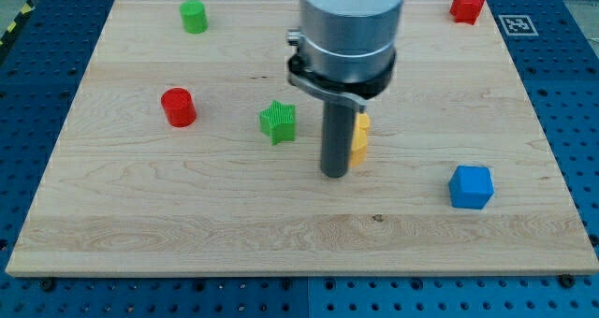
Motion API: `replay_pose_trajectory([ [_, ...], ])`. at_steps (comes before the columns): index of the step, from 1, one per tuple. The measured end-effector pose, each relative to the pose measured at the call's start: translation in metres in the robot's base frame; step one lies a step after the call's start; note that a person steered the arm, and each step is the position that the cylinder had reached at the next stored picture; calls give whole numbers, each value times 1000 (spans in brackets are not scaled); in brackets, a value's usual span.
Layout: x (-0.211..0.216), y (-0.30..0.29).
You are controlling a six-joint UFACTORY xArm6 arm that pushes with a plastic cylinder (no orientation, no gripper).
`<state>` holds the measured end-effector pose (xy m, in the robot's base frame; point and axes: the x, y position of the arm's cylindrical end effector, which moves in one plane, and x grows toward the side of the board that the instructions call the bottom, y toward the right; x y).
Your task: Slide the yellow hexagon vertical to the red star
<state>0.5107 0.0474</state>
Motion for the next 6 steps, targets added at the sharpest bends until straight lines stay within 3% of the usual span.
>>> replay_pose_trajectory([
  [2, 0, 27],
  [5, -22, -4],
  [6, -24, 27],
])
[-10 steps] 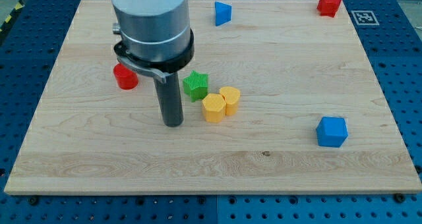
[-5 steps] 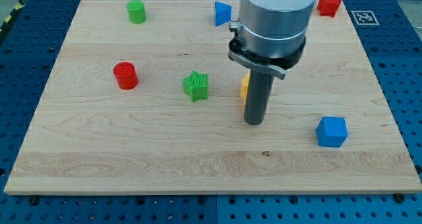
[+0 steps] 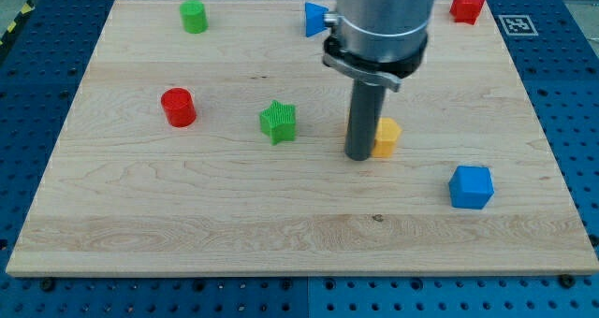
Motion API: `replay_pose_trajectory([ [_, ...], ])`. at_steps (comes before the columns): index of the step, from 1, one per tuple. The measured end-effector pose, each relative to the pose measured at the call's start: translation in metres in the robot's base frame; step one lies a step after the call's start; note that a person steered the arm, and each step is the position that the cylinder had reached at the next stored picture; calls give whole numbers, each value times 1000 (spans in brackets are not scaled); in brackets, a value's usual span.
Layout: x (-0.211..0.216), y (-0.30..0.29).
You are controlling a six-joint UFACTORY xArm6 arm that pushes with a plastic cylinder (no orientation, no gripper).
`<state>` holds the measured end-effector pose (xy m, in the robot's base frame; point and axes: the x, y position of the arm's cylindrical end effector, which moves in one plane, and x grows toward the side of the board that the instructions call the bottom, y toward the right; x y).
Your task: Slide the yellow hexagon vertical to the red star
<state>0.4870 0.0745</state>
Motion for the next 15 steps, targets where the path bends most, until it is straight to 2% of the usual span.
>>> replay_pose_trajectory([
  [3, -40, 37],
  [7, -62, 42],
  [10, -15, 45],
  [12, -14, 79],
  [14, -51, 82],
  [15, -53, 74],
])
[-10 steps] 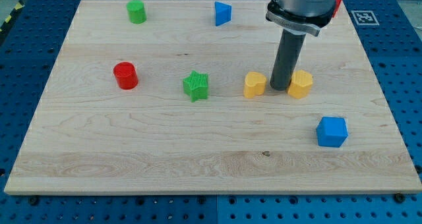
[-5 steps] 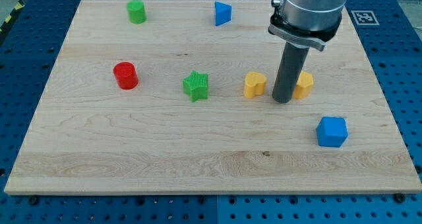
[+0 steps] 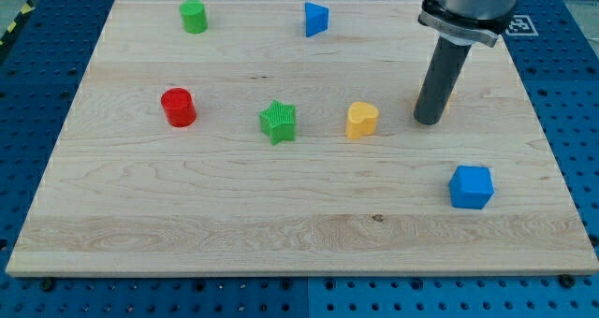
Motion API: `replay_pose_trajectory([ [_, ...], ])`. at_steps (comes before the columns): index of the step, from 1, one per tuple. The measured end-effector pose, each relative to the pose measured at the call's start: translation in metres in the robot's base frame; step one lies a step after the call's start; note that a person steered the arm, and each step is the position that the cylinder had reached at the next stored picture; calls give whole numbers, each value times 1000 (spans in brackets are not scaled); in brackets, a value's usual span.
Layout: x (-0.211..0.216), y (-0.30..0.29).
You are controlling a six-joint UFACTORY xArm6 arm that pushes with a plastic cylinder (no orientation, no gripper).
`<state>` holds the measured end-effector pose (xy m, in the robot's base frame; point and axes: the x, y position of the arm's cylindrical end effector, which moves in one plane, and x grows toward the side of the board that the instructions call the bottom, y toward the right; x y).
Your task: Slide the yellow hexagon vertical to the red star
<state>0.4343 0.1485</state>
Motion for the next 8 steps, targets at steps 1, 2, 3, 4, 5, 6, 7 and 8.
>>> replay_pose_trajectory([
  [1, -16, -2],
  [2, -40, 22],
  [3, -33, 49],
  [4, -60, 10],
  [5, -82, -7],
  [6, -115, 0],
  [7, -115, 0],
  [8, -115, 2],
])
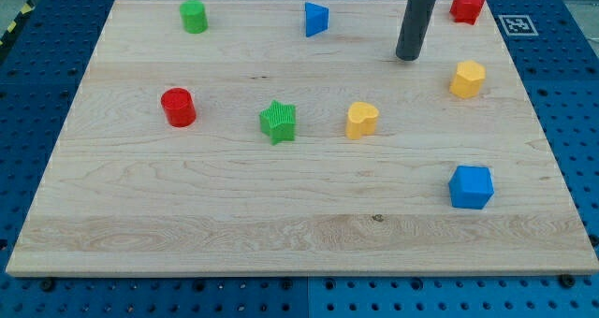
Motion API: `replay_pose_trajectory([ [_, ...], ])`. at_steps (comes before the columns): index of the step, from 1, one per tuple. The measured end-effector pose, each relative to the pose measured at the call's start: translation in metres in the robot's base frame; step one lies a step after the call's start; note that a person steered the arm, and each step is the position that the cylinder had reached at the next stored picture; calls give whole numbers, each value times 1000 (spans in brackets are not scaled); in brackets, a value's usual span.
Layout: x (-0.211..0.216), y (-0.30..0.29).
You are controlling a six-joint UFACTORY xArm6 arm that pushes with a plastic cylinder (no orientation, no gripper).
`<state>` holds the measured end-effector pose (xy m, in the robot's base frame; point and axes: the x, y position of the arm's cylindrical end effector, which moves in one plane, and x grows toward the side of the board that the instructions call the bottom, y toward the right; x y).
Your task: Slide the yellow hexagon vertical to the red star
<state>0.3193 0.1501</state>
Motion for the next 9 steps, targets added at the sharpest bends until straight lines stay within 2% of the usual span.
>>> replay_pose_trajectory([
  [4, 4, 48],
  [9, 44, 69],
])
